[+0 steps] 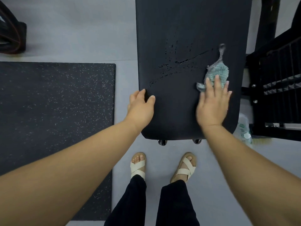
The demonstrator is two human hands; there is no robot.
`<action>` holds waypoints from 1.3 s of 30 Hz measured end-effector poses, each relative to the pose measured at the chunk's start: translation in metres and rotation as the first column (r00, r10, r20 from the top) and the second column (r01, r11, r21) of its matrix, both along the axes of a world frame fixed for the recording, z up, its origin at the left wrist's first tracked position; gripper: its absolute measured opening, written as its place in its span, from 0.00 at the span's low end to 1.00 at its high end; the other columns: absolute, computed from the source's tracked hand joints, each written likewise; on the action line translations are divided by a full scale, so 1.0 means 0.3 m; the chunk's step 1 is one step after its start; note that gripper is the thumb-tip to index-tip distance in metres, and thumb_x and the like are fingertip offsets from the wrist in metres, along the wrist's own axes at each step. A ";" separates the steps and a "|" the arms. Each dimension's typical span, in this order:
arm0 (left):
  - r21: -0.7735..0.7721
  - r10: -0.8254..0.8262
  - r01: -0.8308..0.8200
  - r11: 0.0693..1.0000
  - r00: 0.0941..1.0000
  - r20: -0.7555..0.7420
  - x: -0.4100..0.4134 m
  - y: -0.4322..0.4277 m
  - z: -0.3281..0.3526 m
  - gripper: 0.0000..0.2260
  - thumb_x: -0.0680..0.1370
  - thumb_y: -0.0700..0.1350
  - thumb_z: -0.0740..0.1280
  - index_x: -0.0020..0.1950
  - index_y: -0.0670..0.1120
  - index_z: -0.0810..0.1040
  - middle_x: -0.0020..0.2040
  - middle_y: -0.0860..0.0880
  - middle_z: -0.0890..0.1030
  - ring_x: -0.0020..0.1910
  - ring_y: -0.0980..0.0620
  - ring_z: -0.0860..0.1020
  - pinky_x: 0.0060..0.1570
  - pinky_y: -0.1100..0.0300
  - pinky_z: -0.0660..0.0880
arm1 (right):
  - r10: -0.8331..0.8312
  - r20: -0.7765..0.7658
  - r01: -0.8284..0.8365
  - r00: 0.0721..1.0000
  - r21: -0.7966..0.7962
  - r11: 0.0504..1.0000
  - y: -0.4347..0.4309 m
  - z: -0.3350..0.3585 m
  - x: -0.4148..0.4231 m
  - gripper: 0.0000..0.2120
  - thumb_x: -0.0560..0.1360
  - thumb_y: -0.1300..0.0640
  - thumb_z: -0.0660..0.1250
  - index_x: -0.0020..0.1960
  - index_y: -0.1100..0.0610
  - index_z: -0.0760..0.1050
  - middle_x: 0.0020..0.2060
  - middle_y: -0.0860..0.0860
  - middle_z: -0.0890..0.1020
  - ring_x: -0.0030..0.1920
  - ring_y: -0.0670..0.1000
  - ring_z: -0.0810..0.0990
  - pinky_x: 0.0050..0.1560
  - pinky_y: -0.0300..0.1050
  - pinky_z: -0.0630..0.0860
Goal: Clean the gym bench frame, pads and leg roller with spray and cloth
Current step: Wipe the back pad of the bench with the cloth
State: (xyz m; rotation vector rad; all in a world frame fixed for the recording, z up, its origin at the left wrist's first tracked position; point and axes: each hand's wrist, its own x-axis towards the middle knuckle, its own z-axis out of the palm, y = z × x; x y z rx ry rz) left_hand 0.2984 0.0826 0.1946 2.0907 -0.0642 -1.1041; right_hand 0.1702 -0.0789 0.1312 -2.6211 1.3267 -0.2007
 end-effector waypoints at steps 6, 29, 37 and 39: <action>0.057 -0.071 0.056 0.997 0.950 0.303 -0.010 0.001 0.022 0.23 0.81 0.48 0.56 0.76 0.51 0.57 0.76 0.52 0.53 0.74 0.51 0.54 0.72 0.55 0.54 | 0.598 0.054 -0.594 0.800 -0.064 0.802 0.312 -0.048 0.139 0.29 0.69 0.64 0.70 0.69 0.55 0.68 0.68 0.54 0.72 0.69 0.64 0.67 0.69 0.61 0.58; 0.008 -0.125 0.124 0.992 0.989 0.075 -0.003 0.113 0.011 0.19 0.82 0.49 0.55 0.74 0.51 0.61 0.67 0.54 0.65 0.58 0.59 0.67 0.61 0.63 0.63 | 0.688 -0.060 -0.684 0.723 -0.200 0.702 0.205 -0.046 0.149 0.23 0.75 0.46 0.64 0.69 0.49 0.70 0.70 0.53 0.69 0.71 0.62 0.64 0.69 0.64 0.57; -0.064 -0.058 0.047 0.997 0.982 -0.182 0.010 0.114 0.002 0.21 0.82 0.52 0.54 0.75 0.54 0.60 0.69 0.57 0.69 0.66 0.55 0.69 0.68 0.55 0.65 | 0.078 0.079 -0.075 0.994 -0.045 0.996 0.050 -0.021 0.087 0.22 0.78 0.52 0.55 0.70 0.54 0.68 0.73 0.58 0.63 0.72 0.67 0.58 0.71 0.64 0.54; -0.051 0.012 -0.024 0.998 0.973 -0.230 0.022 0.112 0.002 0.19 0.81 0.53 0.54 0.72 0.55 0.65 0.67 0.56 0.71 0.64 0.53 0.71 0.68 0.51 0.67 | 0.069 0.087 -0.064 0.994 -0.064 0.996 0.168 -0.022 0.189 0.24 0.76 0.51 0.54 0.71 0.56 0.68 0.72 0.59 0.65 0.71 0.67 0.61 0.70 0.62 0.56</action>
